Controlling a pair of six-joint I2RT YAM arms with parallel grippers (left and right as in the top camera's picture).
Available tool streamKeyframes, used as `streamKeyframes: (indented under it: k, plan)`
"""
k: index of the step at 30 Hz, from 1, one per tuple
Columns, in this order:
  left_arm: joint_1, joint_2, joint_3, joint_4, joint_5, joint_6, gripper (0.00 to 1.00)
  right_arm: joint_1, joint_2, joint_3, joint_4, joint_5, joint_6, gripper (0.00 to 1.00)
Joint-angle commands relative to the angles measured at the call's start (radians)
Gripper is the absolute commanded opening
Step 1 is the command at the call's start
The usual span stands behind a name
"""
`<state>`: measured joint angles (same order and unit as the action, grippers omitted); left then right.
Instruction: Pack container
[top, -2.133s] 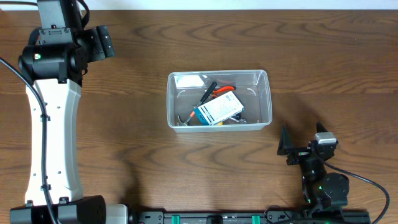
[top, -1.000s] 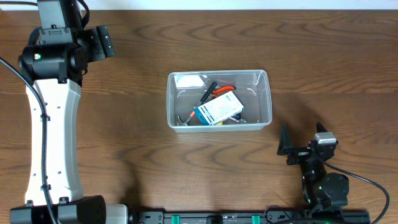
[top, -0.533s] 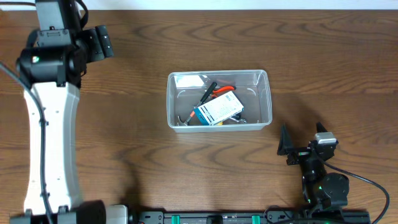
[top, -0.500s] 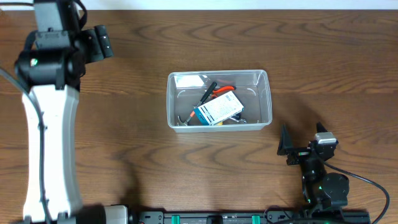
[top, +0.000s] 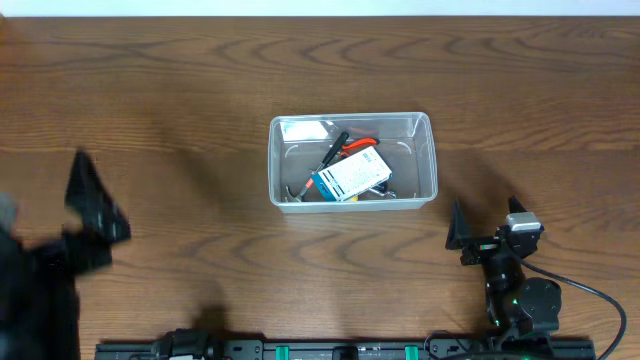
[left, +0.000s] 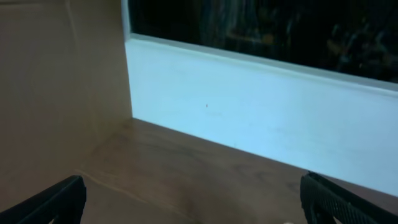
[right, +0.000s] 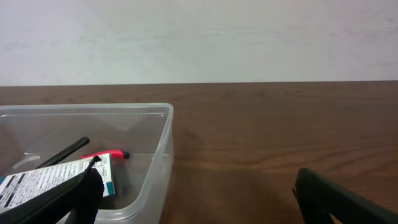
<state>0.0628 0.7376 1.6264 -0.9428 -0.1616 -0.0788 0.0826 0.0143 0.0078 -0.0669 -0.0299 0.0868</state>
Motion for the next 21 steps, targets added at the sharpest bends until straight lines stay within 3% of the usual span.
streamKeyframes:
  k: [1,14,21]
  plan:
    - [0.003,-0.111,-0.101,-0.026,-0.004,-0.01,0.98,-0.007,-0.009,-0.002,-0.004,-0.004,-0.013,0.99]
    - [0.003,-0.473,-0.557,-0.031,-0.004,-0.069,0.98,-0.007,-0.009,-0.002,-0.004,-0.004,-0.013,0.99]
    - [0.003,-0.571,-0.879,0.192,0.02,-0.129,0.98,-0.007,-0.009,-0.002,-0.004,-0.004,-0.013,0.99]
